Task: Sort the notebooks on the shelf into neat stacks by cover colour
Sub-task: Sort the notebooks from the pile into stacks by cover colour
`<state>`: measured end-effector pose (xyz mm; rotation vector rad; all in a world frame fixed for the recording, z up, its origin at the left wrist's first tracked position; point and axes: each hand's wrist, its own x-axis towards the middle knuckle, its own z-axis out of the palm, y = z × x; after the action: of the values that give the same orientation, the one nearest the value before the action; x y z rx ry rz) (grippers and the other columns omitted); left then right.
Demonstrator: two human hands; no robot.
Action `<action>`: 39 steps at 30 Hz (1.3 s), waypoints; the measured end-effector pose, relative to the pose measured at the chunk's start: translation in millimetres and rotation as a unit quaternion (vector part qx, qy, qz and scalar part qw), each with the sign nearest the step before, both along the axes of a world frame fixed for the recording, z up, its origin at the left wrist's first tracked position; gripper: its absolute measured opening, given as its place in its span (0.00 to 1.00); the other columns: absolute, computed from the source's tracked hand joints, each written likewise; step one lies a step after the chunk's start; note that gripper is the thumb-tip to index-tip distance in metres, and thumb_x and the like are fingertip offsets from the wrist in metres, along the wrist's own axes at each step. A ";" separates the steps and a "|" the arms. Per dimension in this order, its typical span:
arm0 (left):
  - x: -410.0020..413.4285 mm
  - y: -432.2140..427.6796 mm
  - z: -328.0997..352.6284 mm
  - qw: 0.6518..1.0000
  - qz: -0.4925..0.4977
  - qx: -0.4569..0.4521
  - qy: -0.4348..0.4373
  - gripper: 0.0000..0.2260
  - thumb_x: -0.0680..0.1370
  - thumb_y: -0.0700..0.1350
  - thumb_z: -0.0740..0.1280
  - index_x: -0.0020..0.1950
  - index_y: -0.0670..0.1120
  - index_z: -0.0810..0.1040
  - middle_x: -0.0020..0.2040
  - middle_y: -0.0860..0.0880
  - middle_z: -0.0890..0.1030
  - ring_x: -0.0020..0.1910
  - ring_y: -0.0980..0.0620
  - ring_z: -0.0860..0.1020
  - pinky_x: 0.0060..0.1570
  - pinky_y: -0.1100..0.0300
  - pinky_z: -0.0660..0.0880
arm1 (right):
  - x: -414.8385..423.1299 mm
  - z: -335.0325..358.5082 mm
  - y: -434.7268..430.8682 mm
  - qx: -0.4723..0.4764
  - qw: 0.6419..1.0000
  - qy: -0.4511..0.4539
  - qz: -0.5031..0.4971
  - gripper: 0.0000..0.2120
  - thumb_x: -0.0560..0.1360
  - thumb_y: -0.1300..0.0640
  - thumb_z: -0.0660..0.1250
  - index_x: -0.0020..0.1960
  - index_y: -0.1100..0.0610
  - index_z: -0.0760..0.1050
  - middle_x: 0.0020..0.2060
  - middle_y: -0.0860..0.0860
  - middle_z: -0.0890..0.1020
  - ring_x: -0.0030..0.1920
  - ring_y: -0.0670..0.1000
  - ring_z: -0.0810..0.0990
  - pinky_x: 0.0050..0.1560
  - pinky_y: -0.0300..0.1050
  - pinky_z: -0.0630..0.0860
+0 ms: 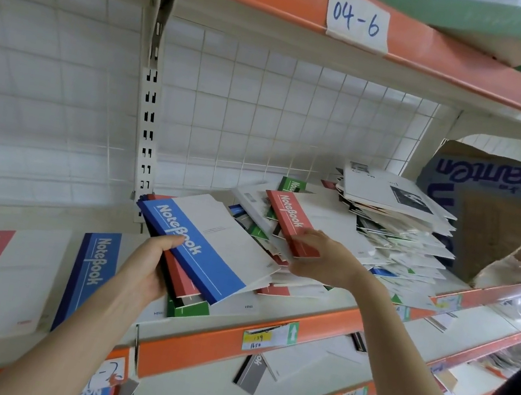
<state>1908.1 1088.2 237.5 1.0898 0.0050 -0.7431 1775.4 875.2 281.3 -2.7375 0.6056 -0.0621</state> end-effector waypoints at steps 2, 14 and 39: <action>-1.3 0.4 0.7 1.000 0.002 0.000 -0.001 0.03 0.78 0.38 0.62 0.46 0.45 0.72 0.43 0.44 0.78 0.41 0.46 0.77 0.40 0.51 0.73 | 0.3 -0.3 -5.1 0.011 1.000 -0.004 0.001 0.27 0.74 0.50 0.66 0.71 0.49 0.64 0.70 0.49 0.65 0.66 0.53 0.68 0.63 0.44 0.66; -9.6 3.6 1.5 1.000 0.007 0.002 0.000 0.02 0.78 0.39 0.62 0.47 0.45 0.73 0.44 0.45 0.78 0.42 0.46 0.77 0.42 0.50 0.74 | 3.2 -7.4 -16.1 -0.080 0.996 -0.039 -0.019 0.21 0.78 0.50 0.61 0.69 0.51 0.66 0.66 0.50 0.72 0.62 0.54 0.72 0.56 0.42 0.68; -33.6 8.3 7.5 0.996 0.078 -0.037 0.002 0.08 0.80 0.48 0.61 0.53 0.44 0.72 0.44 0.45 0.78 0.42 0.46 0.77 0.55 0.43 0.71 | 11.8 -36.9 52.9 -0.111 0.888 -0.290 0.339 0.20 0.74 0.56 0.53 0.57 0.63 0.77 0.42 0.60 0.83 0.36 0.61 0.82 0.33 0.53 0.79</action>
<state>1874.5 1096.5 245.0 1.0045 0.0639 -0.5999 1787.2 928.1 244.5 -2.7584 -0.5541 -0.7781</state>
